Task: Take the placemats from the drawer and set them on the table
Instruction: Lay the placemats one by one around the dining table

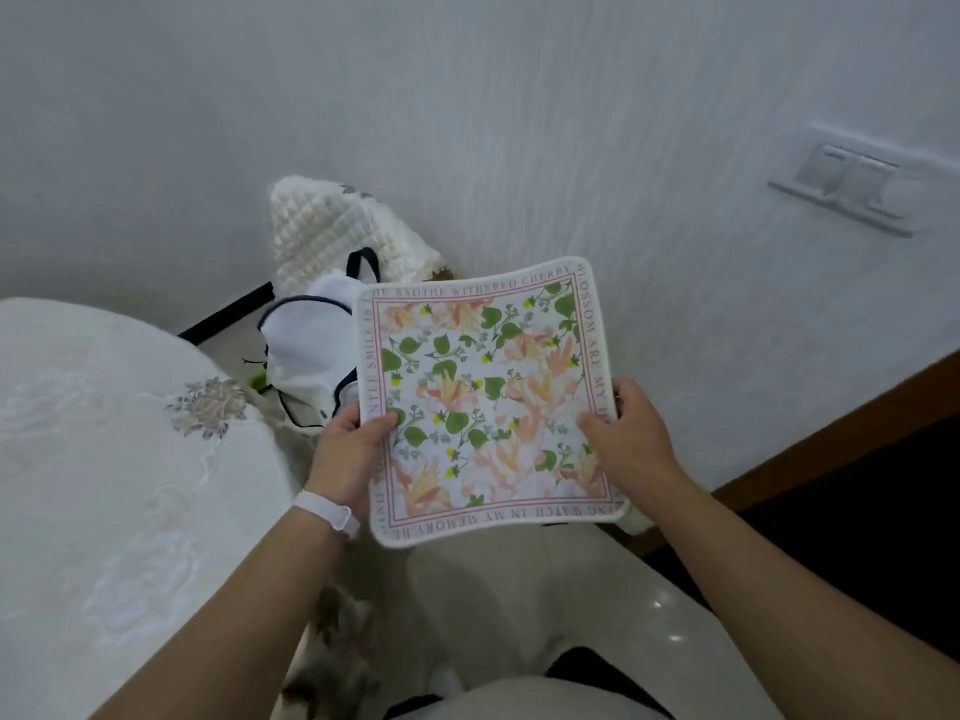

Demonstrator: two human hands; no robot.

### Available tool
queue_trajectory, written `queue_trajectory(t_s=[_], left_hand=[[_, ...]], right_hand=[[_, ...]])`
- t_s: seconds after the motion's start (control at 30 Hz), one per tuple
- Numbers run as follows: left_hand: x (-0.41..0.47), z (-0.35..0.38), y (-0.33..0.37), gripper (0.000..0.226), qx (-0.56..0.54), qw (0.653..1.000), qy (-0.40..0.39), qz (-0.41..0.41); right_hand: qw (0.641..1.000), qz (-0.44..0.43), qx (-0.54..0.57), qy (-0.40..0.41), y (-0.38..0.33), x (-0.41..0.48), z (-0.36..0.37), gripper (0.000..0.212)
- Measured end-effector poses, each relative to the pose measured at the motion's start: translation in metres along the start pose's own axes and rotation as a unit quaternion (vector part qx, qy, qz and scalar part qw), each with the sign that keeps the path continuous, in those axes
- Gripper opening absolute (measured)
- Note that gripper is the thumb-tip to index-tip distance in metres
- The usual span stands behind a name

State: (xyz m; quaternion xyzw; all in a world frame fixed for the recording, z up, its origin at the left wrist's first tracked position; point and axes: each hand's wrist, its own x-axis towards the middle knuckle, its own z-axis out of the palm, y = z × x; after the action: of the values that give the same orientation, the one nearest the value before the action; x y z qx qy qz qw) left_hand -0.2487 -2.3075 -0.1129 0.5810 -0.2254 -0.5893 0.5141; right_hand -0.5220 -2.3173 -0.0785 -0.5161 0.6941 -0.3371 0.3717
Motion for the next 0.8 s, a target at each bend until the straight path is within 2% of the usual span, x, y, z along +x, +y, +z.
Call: queue_trajectory(t_s=[0.13, 0.37, 0.57, 0.8], left_hand=[[0.026, -0.015, 0.008, 0.02, -0.018, 0.998, 0.058, 0.001], [0.074, -0.04, 0.029, 0.022, -0.044, 0.978, 0.202, 0.025], [0.106, -0.041, 0.049, 0.022, -0.062, 0.947, 0.316, 0.024], [0.1, -0.046, 0.05, 0.014, -0.099, 0.881, 0.461, 0.035]], right_hand=[[0.999, -0.019, -0.007, -0.048, -0.013, 0.048, 0.031, 0.021], [0.979, -0.062, -0.007, -0.196, -0.045, 0.154, 0.102, 0.019], [0.939, -0.114, -0.022, -0.324, -0.094, 0.238, 0.153, 0.017], [0.879, -0.17, -0.062, -0.442, -0.126, 0.276, 0.215, 0.019]])
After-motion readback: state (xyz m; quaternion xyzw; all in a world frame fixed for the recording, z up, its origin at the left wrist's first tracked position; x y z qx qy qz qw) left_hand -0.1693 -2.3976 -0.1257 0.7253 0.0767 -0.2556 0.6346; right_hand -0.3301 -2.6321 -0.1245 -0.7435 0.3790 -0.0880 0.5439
